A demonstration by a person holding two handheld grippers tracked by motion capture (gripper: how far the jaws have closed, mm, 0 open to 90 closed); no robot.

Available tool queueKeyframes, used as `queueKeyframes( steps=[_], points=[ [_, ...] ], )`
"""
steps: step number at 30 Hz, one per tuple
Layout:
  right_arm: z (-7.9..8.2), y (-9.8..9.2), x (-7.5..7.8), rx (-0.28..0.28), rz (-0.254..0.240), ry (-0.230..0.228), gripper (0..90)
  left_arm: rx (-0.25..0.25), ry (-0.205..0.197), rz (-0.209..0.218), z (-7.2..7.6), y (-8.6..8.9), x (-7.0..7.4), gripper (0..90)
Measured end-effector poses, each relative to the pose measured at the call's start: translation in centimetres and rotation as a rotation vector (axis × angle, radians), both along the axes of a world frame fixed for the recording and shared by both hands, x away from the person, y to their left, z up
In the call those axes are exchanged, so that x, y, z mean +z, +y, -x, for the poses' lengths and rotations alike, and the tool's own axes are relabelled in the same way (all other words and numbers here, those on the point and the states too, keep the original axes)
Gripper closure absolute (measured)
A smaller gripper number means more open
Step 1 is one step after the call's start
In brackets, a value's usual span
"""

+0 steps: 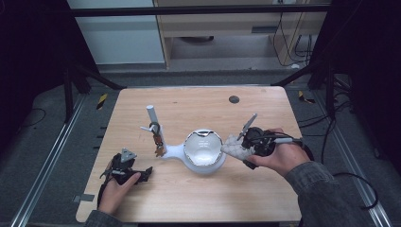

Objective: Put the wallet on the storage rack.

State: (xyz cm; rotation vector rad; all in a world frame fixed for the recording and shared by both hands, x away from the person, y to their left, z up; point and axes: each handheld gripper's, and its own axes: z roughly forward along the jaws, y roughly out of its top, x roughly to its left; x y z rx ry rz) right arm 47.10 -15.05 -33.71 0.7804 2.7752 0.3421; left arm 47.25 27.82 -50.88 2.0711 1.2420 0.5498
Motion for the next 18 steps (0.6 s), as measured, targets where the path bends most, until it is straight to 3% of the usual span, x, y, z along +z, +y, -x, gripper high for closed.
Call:
queueKeyframes(
  steps=[18],
  points=[
    [-0.2,3.6,0.0,0.074,0.018,0.015,31.4,-0.002,0.000,-0.002,0.0,0.0,0.0,0.1]
  ],
)
